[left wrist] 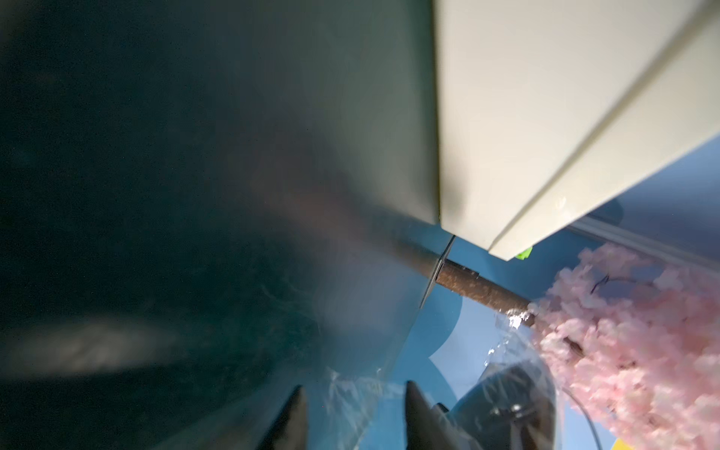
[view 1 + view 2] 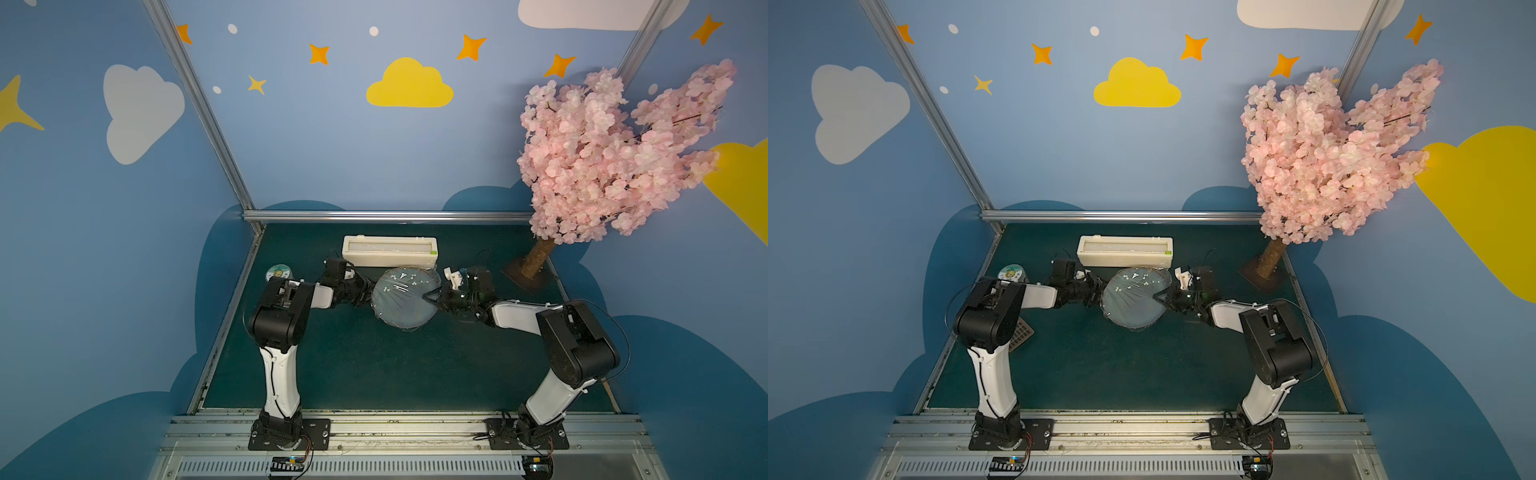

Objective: Wrap the plate with plastic wrap
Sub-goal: Cover the plate with plastic wrap.

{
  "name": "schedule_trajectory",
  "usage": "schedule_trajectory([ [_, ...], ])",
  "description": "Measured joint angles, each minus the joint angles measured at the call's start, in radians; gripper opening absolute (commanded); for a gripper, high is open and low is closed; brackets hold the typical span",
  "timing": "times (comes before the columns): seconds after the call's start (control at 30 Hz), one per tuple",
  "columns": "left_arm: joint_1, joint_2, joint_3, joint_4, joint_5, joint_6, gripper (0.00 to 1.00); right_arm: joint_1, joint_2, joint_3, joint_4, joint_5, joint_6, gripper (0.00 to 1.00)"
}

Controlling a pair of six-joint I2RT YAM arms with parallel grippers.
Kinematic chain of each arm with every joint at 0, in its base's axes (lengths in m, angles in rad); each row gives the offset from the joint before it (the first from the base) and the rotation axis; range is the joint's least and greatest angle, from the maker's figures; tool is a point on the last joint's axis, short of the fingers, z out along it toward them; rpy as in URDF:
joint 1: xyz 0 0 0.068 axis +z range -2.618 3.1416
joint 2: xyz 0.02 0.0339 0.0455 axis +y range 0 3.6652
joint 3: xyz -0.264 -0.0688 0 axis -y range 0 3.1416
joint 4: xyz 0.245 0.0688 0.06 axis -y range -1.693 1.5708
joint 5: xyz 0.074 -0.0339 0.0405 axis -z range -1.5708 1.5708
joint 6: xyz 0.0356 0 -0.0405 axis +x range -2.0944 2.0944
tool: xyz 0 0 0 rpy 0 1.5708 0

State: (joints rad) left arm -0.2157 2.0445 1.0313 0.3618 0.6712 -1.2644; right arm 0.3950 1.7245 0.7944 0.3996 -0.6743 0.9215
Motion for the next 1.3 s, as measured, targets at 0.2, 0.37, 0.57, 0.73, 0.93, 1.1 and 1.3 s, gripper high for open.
schedule_trajectory([
  [0.2,0.015,0.001,-0.005,0.003,-0.019,-0.002,0.03,0.0,0.0,-0.002,0.0,0.002,-0.002,0.11],
  [0.37,0.047,-0.028,-0.024,-0.045,-0.037,0.039,0.03,-0.006,0.0,-0.019,-0.004,0.011,-0.008,0.11],
  [0.57,0.077,-0.076,-0.052,-0.085,-0.048,0.087,0.25,-0.016,-0.009,-0.034,-0.03,0.025,-0.02,0.11],
  [0.73,0.071,-0.212,-0.067,-0.253,-0.125,0.196,0.58,-0.017,-0.052,-0.033,-0.127,0.077,-0.076,0.11],
  [0.93,0.051,-0.361,-0.095,-0.257,-0.093,0.244,0.52,-0.02,-0.055,-0.033,-0.168,0.114,-0.098,0.11],
  [1.1,0.01,-0.306,-0.146,-0.167,-0.012,0.197,0.5,-0.02,-0.055,-0.033,-0.174,0.117,-0.098,0.11],
  [1.3,-0.05,-0.265,-0.106,-0.261,-0.013,0.255,0.46,-0.02,-0.055,-0.03,-0.183,0.121,-0.1,0.11],
])
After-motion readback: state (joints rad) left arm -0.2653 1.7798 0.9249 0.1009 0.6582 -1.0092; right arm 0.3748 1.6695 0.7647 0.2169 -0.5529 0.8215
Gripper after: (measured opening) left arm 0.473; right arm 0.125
